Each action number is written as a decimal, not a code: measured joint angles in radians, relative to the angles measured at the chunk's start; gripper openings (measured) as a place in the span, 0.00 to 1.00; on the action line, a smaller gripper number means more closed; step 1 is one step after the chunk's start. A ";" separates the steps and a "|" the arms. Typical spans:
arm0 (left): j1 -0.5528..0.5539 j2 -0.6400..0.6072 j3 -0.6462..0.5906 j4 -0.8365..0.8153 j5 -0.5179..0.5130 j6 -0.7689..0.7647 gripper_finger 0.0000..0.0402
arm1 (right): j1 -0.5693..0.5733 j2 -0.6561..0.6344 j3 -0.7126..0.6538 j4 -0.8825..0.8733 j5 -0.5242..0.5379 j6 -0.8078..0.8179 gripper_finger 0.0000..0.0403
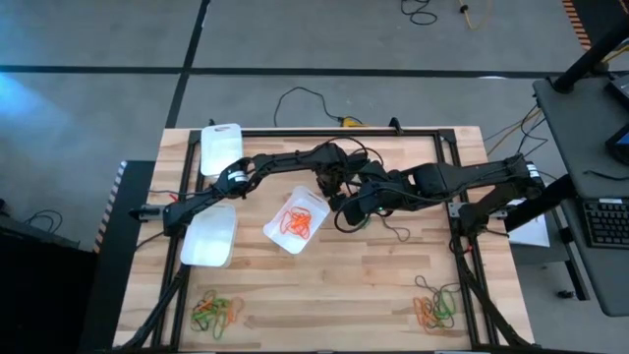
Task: Sort rubber bands into baskets
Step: Put the orange rubber band into the bottom right white bin
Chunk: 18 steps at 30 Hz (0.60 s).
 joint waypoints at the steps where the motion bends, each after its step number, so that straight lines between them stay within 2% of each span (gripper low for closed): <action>1: 0.000 -0.006 0.001 -0.009 -0.004 0.002 0.00 | 0.000 0.000 0.000 0.000 0.000 -0.001 0.58; 9: 0.014 -0.048 0.002 -0.077 -0.037 0.002 0.00 | 0.000 0.000 0.000 0.000 0.000 0.000 0.58; 13: 0.017 -0.062 0.002 -0.125 -0.108 0.012 0.00 | 0.000 0.000 0.000 0.000 0.000 0.000 0.58; 18: 0.020 -0.117 0.002 -0.146 -0.110 0.010 0.00 | 0.000 0.000 0.000 0.000 0.000 0.000 0.58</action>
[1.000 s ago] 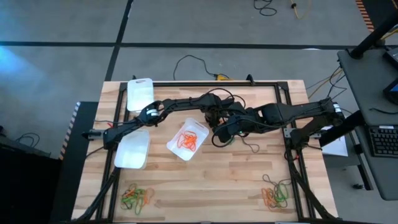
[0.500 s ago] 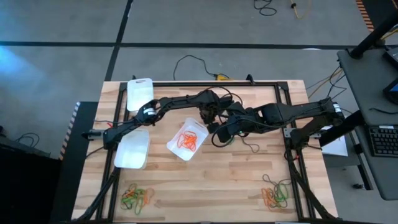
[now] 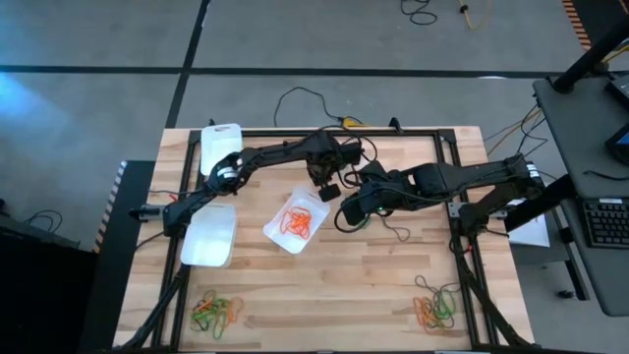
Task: Sort rubber bands into baskets
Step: Put the orange rubber band into the bottom right white bin
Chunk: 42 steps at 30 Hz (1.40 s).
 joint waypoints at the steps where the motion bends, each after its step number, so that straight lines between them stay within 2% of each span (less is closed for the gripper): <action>1: 0.002 -0.009 0.000 -0.008 0.001 0.000 0.00 | 0.000 0.000 0.000 0.000 0.000 0.000 0.58; 16: 0.036 -0.157 -0.014 -0.027 0.030 -0.023 0.00 | 0.000 0.000 0.000 0.000 0.000 0.000 0.58; 24: -0.032 -0.289 -0.047 -0.093 0.095 -0.023 0.00 | 0.000 0.000 0.000 0.000 0.000 -0.001 0.58; 27: -0.079 -0.379 -0.153 -0.046 0.098 -0.065 0.00 | 0.000 0.000 0.000 0.001 0.000 -0.001 0.58; 31: -0.126 -0.540 -0.419 0.047 0.104 -0.151 0.00 | 0.000 0.000 0.000 0.000 0.000 -0.001 0.58; 37: -0.193 -0.806 -0.826 0.358 0.172 -0.256 0.00 | 0.000 0.000 0.000 0.000 0.000 -0.001 0.58; 42: -0.258 -0.948 -1.045 0.571 0.203 -0.338 0.00 | 0.000 0.000 0.000 0.000 0.000 -0.001 0.58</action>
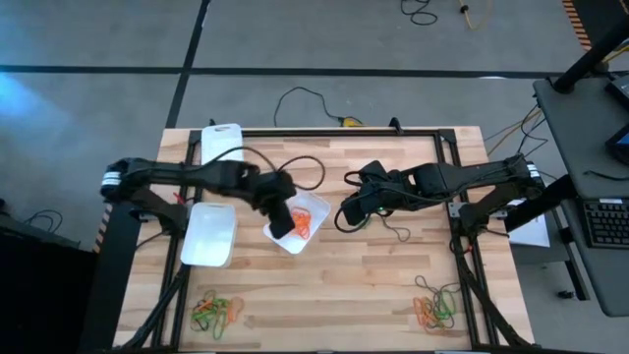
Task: Sort rubber bands into baskets
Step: Put the orange rubber band into the bottom right white bin, then put the green rubber band into the top white bin
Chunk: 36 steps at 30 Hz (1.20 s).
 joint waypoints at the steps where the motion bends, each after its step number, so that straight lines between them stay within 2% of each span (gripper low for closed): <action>1: -0.007 -0.018 -0.038 0.026 -0.003 -0.004 0.00 | 0.000 0.000 0.000 0.000 0.000 0.000 0.58; 8: -0.021 -0.076 -0.255 0.286 0.012 0.024 0.00 | 0.000 0.000 0.000 0.000 0.000 0.000 0.58; 12: -0.021 -0.075 -0.324 0.341 0.040 0.061 0.00 | 0.000 0.000 0.000 0.000 0.000 0.000 0.58; 15: -0.026 -0.074 -0.361 0.356 0.024 0.093 0.00 | 0.000 0.000 0.000 0.000 0.000 0.000 0.58; 21: -0.013 -0.039 -0.435 0.506 0.032 0.120 0.02 | 0.000 0.000 0.000 0.000 0.000 0.000 0.58; 26: -0.014 -0.031 -0.460 0.524 0.036 0.172 0.13 | 0.000 0.000 0.000 0.000 0.000 0.001 0.58; 36: -0.013 -0.062 -0.410 0.392 0.035 0.216 0.47 | 0.000 0.000 0.000 0.000 0.000 0.001 0.58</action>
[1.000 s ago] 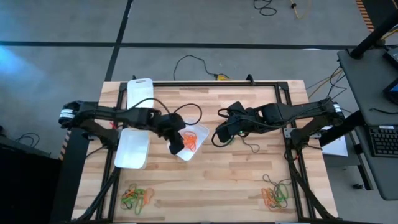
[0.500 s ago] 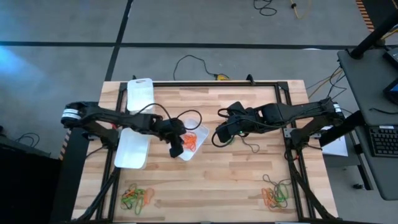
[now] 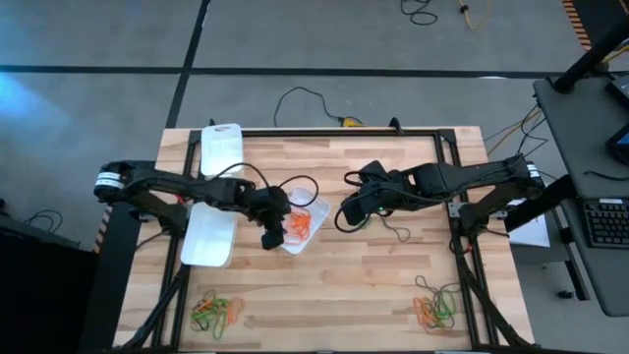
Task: Sort rubber bands into baskets
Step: Put the green rubber band into the top white bin
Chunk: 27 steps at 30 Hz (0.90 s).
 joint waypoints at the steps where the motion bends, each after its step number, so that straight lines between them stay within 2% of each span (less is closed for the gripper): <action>1: 0.000 -0.007 0.011 -0.009 0.003 0.009 0.50 | 0.000 0.000 0.000 0.000 0.000 0.000 0.58; 4: -0.001 -0.025 0.053 -0.019 0.005 0.019 0.57 | 0.000 0.000 0.000 0.000 0.000 -0.001 0.58; 8: -0.001 -0.041 0.123 -0.012 0.004 0.018 0.61 | 0.000 0.000 0.000 0.000 0.000 -0.001 0.58; 15: -0.010 -0.041 0.211 0.066 0.008 0.018 0.62 | 0.000 0.000 0.000 0.000 0.000 0.000 0.58; 21: -0.085 -0.033 0.226 0.225 0.058 0.018 0.62 | 0.000 0.000 0.000 0.000 0.000 -0.001 0.58; 27: -0.146 0.027 0.229 0.243 -0.018 -0.023 0.62 | 0.000 0.000 0.000 0.000 0.000 -0.001 0.58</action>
